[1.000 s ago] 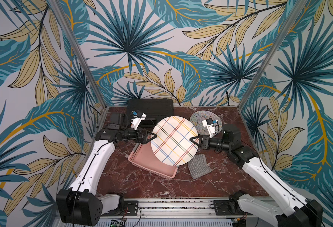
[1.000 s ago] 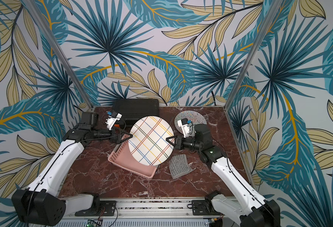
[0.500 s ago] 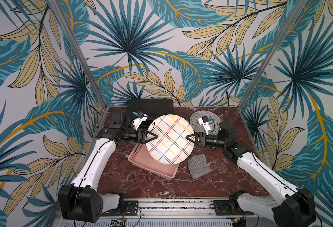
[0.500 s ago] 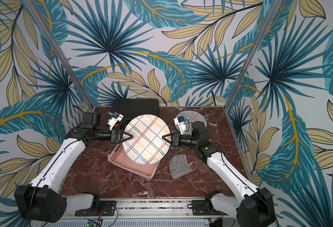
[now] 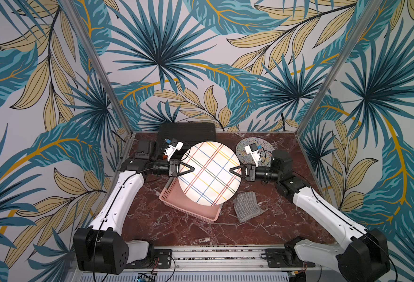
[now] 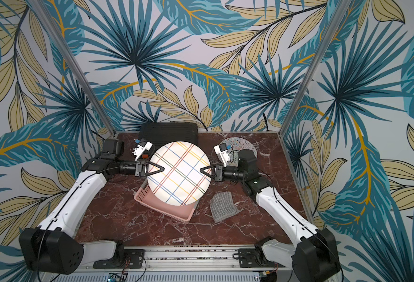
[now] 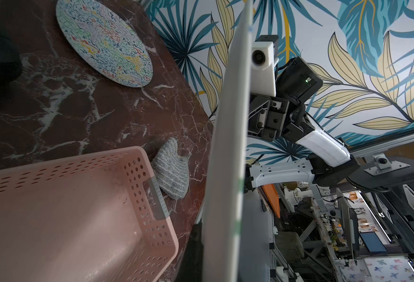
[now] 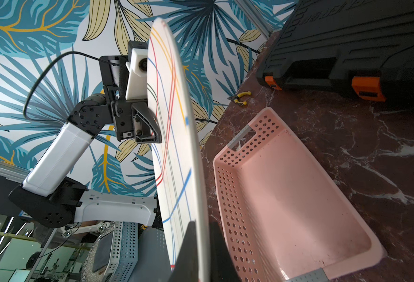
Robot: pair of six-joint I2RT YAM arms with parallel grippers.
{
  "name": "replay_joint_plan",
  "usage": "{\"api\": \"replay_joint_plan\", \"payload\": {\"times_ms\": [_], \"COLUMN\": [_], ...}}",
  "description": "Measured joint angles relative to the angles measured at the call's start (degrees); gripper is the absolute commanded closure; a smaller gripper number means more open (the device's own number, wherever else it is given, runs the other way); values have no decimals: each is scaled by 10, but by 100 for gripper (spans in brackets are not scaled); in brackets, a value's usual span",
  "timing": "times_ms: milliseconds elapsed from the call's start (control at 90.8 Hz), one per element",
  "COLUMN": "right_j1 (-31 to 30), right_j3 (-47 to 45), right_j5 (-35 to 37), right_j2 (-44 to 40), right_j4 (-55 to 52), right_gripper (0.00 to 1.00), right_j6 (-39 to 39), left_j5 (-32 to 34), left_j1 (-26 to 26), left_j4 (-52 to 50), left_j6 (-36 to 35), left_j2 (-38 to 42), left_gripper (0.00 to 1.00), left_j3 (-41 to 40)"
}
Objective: Wipe the wet plate dry
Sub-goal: Pick up the plate from the bin.
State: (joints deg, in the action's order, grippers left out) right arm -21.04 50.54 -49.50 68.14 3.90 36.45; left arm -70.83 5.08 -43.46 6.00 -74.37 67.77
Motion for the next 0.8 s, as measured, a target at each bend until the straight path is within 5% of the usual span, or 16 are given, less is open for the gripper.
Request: {"api": "replay_joint_plan", "payload": {"times_ms": [154,242,408,540,804], "right_j1": [-8,-9,-14,-72,-221], "right_j3": [7,10,2,-40,-91], "right_j5": [93,163,314,436,598], "right_j2": [-8,-24,-93,-127,-29], "right_j4": [-77,-141,-264,-345,-428], "right_gripper": [46,34,32,32,31], "right_j6": [-15,-26,-14,27,110], "left_j5": [17,34,62,83,100], "left_j1": [10,12,12,12,12], "left_j4": [7,9,13,13,17], "left_j6": [2,5,4,-2,-4], "left_j2": [2,2,2,2,2], "left_gripper": [100,100,100,100,100], "left_j3": [0,0,0,1,1]}}
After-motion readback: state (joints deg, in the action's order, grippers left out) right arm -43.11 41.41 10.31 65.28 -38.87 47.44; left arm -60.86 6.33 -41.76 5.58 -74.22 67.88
